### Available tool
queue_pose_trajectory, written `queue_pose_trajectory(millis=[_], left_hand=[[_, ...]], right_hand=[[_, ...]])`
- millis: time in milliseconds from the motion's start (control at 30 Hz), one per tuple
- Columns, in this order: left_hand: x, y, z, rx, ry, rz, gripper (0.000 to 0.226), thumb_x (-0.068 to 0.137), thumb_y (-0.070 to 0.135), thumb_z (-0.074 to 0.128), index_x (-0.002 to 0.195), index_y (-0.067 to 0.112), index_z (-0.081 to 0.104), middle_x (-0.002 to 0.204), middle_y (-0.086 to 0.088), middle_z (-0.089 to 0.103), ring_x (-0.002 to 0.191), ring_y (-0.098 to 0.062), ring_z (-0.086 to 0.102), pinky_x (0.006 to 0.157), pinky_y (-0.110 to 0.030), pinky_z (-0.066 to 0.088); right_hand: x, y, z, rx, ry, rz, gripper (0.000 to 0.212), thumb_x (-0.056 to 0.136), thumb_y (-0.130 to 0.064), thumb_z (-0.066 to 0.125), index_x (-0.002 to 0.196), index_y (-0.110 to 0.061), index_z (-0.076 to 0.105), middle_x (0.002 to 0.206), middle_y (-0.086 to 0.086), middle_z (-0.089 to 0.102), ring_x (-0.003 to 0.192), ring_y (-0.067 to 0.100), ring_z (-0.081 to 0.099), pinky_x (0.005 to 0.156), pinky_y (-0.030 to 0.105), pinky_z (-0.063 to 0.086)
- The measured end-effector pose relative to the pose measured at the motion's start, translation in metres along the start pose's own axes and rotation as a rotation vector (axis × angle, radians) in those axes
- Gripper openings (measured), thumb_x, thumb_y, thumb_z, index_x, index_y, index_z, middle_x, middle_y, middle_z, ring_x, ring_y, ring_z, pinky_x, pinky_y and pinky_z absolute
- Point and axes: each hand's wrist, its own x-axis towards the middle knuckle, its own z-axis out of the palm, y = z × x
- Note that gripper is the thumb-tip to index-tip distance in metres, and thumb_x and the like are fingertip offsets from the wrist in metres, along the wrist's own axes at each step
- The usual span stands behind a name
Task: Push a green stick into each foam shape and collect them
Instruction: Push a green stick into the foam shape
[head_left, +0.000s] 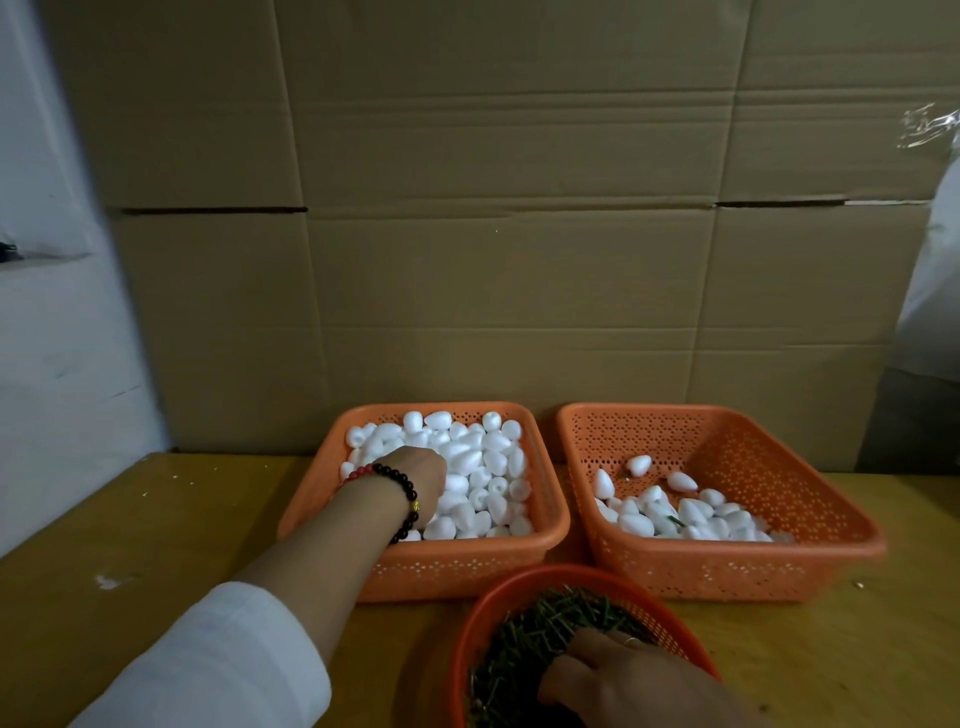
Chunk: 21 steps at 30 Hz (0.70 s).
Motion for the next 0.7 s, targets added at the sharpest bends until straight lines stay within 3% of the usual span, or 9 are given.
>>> queue_pose_trajectory(millis=[167,267,400,500,700], left_hand=[[0.008,-0.015,0.009,-0.118,0.089,0.064,0.034,0.094,0.014,0.051,0.126,0.024,0.058,0.124,0.0,0.055,0.109,-0.016,0.053,0.095,-0.026,0.042],[0.012,-0.024,0.01,-0.329,0.223,0.081,0.023,0.092,0.022,0.053,0.11,0.031,0.063,0.118,0.003,0.059,0.105,-0.013,0.055,0.097,-0.029,0.044],[0.0,-0.026,0.008,-0.897,0.291,0.159,0.016,0.086,0.009,0.061,0.093,0.023,0.063,0.102,0.005,0.062,0.087,-0.012,0.068,0.079,-0.032,0.058],[-0.017,-0.016,0.01,-1.358,0.182,0.213,0.02,0.087,-0.003,0.061,0.098,0.014,0.063,0.094,-0.004,0.065,0.08,-0.016,0.073,0.07,-0.029,0.059],[-0.04,0.003,0.015,-1.917,0.082,0.256,0.02,0.089,-0.008,0.055,0.104,0.002,0.062,0.083,-0.007,0.071,0.075,-0.019,0.069,0.063,-0.025,0.057]], right_hand=[[0.001,0.001,-0.003,0.021,-0.007,0.023,0.026,0.1,-0.036,0.04,0.124,-0.03,0.048,0.121,-0.004,0.047,0.118,0.015,0.048,0.098,0.026,0.039],[0.001,0.001,-0.004,0.0,-0.009,0.031,0.026,0.1,-0.038,0.039,0.122,-0.029,0.049,0.12,-0.004,0.048,0.116,0.016,0.051,0.098,0.027,0.04],[0.0,0.0,-0.007,-0.003,-0.015,0.044,0.027,0.097,-0.04,0.043,0.122,-0.031,0.05,0.121,-0.005,0.049,0.113,0.017,0.052,0.098,0.028,0.04],[0.0,0.001,-0.008,0.002,-0.009,0.046,0.027,0.096,-0.04,0.045,0.121,-0.033,0.05,0.12,-0.006,0.05,0.113,0.015,0.052,0.1,0.029,0.039],[-0.001,0.001,-0.008,-0.005,0.006,0.043,0.026,0.096,-0.041,0.045,0.121,-0.035,0.05,0.12,-0.006,0.05,0.111,0.016,0.053,0.098,0.028,0.04]])
